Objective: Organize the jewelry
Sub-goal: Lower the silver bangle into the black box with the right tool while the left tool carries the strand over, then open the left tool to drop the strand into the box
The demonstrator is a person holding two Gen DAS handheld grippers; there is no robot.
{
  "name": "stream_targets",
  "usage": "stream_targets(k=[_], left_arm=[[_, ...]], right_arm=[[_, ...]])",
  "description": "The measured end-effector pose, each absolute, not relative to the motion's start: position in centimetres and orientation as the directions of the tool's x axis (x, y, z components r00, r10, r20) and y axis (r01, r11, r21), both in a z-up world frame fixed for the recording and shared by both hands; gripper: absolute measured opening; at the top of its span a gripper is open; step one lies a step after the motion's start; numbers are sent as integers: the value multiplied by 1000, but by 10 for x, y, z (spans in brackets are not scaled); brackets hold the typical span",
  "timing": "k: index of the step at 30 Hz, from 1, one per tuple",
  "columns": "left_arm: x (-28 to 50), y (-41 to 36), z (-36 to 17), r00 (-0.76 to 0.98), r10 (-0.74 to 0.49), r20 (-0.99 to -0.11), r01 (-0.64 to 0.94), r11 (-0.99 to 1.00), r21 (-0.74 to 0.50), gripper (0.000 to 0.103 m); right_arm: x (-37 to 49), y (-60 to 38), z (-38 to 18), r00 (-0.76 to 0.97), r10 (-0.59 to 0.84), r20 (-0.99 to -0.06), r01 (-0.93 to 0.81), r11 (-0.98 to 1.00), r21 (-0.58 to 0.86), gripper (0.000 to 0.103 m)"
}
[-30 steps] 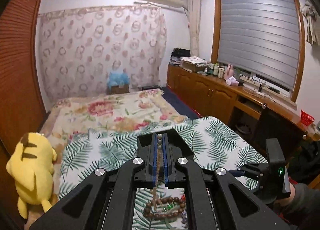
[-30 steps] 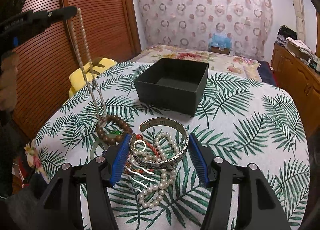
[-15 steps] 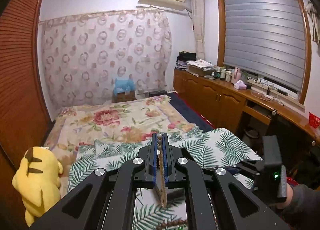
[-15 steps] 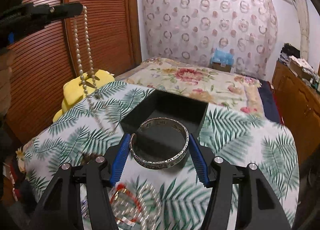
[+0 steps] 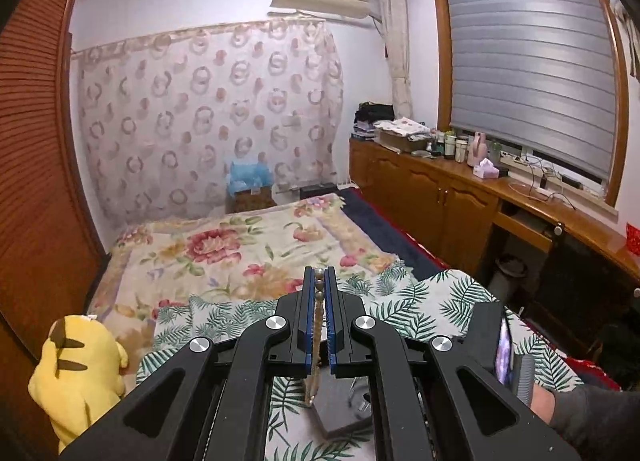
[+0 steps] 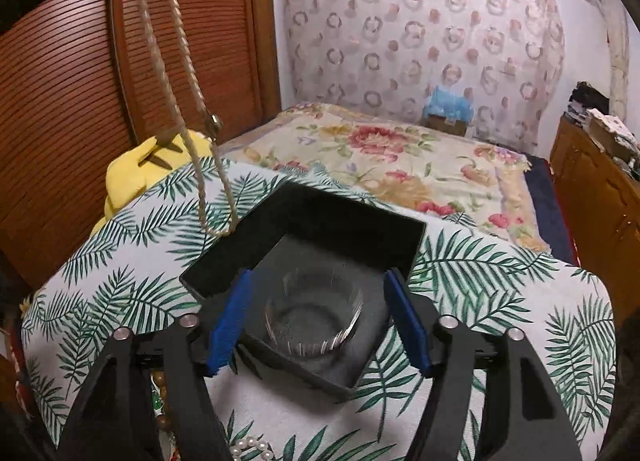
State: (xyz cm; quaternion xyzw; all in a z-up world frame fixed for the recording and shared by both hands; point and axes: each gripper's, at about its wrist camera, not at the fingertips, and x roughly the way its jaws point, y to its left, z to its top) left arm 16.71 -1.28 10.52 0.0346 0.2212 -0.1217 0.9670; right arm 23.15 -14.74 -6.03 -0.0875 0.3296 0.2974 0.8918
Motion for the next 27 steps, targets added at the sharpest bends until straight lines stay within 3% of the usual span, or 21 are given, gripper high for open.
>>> stream_targets(k=[20, 27], left_arm=[[199, -33, 111, 880, -195, -434, 237, 970, 46, 4], [214, -36, 93, 859, -183, -478, 233, 971, 47, 4]], right_arm=[[195, -201, -55, 656, 451, -605, -542, 839, 38, 70], [188, -203, -58, 650, 457, -607, -541, 839, 53, 70]])
